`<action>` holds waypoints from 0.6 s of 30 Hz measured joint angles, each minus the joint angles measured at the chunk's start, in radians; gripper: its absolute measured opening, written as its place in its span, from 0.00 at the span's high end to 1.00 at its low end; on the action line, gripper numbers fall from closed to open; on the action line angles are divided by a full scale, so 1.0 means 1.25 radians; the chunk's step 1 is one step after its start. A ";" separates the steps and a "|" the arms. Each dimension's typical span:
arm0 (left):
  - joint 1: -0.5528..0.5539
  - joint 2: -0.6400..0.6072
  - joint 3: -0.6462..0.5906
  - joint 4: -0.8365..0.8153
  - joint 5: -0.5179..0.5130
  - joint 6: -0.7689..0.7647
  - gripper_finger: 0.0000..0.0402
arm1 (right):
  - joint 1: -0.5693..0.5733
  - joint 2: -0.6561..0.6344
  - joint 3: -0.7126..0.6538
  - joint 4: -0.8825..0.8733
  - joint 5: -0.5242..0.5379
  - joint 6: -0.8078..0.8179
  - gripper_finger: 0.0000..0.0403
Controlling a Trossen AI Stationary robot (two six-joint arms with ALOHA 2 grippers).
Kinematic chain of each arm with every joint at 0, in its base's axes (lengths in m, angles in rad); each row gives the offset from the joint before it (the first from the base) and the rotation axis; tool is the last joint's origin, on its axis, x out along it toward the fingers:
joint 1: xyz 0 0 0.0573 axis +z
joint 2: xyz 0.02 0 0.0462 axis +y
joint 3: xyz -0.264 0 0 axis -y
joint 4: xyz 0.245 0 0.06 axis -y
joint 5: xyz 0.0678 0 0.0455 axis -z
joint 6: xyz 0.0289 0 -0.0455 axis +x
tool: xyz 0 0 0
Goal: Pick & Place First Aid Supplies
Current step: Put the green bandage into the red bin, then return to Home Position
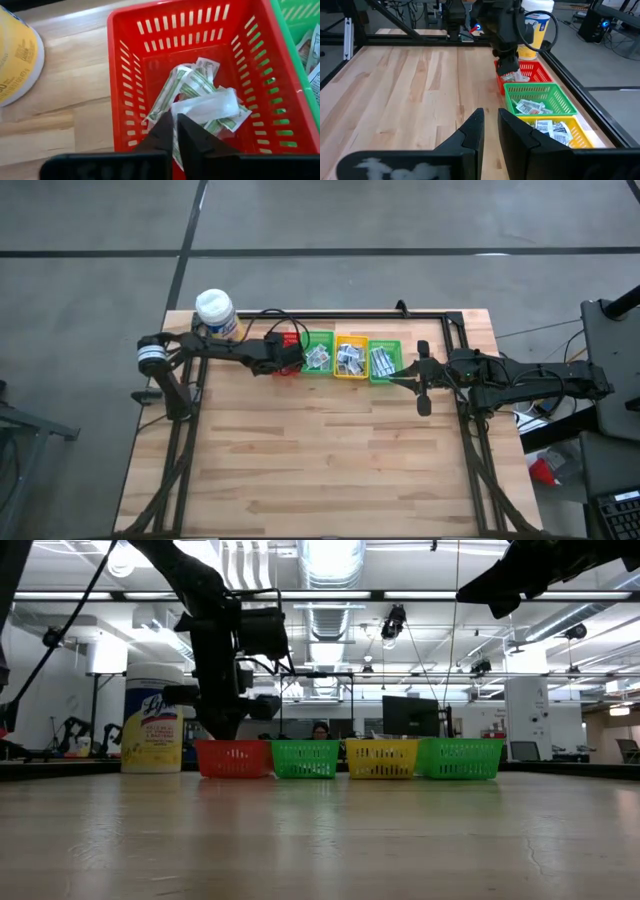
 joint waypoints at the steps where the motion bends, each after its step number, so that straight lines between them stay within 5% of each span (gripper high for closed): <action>1: 0.000 0.000 0.000 0.000 0.001 0.005 0.94 | 0.000 0.000 0.000 0.000 0.000 0.000 0.87; 11: 0.000 -0.055 0.012 -0.009 0.065 0.062 0.59 | 0.000 0.000 0.000 0.000 0.000 0.001 0.87; 18: -0.022 -0.195 0.032 -0.009 0.137 0.111 0.51 | 0.000 0.000 0.000 0.000 0.000 0.000 0.87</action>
